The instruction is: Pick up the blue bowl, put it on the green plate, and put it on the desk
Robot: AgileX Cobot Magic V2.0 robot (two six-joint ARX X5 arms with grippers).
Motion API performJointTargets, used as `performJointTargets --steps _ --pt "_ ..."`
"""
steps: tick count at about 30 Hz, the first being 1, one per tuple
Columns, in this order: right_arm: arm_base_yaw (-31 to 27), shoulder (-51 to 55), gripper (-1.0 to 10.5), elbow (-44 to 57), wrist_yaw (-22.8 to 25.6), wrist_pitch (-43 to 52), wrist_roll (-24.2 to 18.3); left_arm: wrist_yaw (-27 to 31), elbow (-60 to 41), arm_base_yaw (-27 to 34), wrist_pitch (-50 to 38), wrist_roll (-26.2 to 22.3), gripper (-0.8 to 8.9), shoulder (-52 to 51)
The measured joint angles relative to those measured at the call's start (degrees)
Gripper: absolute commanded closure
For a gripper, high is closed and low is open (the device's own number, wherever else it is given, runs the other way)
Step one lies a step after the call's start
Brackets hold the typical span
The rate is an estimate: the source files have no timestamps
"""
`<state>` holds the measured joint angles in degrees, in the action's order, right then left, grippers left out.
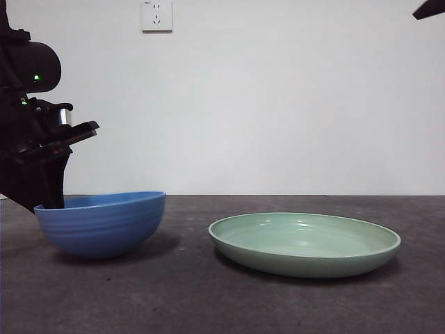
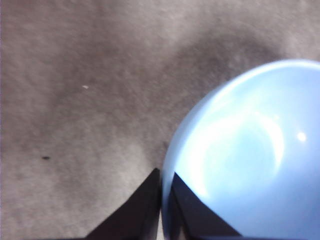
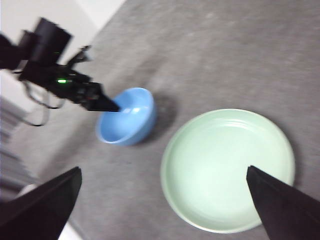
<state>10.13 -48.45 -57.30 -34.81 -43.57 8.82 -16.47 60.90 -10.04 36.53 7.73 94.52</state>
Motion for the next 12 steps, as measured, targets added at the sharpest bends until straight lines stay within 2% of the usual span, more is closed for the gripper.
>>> performJointTargets --steps 4,12 --pt "0.0 1.36 3.6 0.0 4.76 -1.44 -0.2 0.2 1.99 -0.46 1.51 0.2 7.99 0.04" --pt "-0.02 6.32 3.6 -0.09 7.61 -4.9 -1.38 0.31 11.45 -5.44 7.54 1.42 7.98 0.09"
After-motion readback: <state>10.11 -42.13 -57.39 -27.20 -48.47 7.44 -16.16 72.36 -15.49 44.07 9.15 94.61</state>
